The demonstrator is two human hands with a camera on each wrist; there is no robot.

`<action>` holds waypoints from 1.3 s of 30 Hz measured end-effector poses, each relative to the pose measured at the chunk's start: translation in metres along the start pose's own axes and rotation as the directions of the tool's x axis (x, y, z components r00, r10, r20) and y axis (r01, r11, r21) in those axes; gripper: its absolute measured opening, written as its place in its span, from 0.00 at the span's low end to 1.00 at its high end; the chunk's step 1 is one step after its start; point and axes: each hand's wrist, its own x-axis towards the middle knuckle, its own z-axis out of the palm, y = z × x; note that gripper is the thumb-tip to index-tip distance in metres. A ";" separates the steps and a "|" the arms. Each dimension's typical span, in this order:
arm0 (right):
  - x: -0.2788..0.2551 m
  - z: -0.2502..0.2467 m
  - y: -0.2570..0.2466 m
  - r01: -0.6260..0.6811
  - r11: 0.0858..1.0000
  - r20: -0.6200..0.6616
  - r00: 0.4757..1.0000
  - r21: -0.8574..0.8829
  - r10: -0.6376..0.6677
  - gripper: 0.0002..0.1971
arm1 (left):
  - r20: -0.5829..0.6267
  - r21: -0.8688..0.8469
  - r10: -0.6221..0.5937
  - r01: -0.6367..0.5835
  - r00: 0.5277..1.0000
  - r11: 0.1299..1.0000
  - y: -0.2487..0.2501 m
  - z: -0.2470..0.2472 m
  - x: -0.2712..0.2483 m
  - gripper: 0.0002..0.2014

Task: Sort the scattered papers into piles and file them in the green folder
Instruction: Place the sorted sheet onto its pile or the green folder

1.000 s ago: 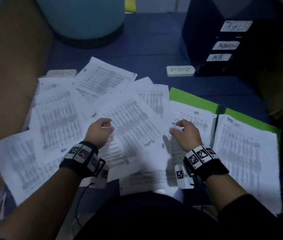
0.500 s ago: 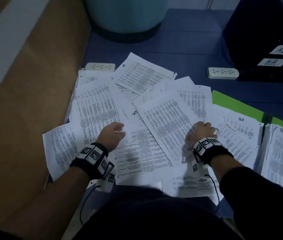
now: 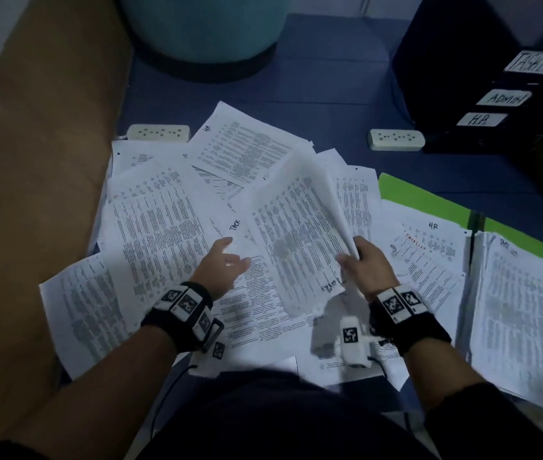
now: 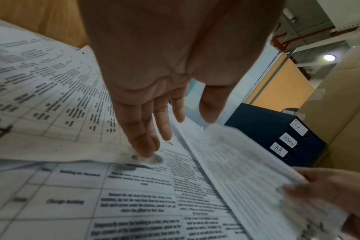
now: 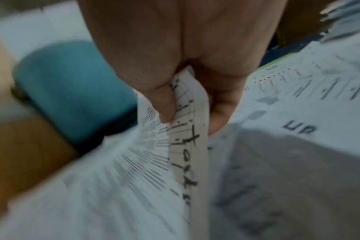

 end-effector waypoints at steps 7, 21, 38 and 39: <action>-0.031 0.014 -0.009 -0.026 0.991 0.244 0.970 0.135 -0.008 0.08 | -0.223 -0.357 -0.124 0.037 0.967 0.933 0.003 0.005 0.014 0.34; 0.074 -0.010 0.037 -0.422 0.763 -0.427 0.879 -0.489 0.212 0.23 | -0.212 -0.171 0.006 -0.043 0.977 0.984 0.007 -0.013 0.011 0.09; 0.060 -0.021 0.048 -0.383 0.828 -0.250 0.920 -0.409 0.302 0.25 | -0.112 -0.161 0.061 -0.079 0.992 0.984 0.026 0.000 0.009 0.11; 0.063 -0.018 0.047 -0.396 0.834 -0.239 0.915 -0.384 0.324 0.26 | -0.111 -0.161 0.061 -0.078 0.992 0.984 0.027 0.000 0.007 0.11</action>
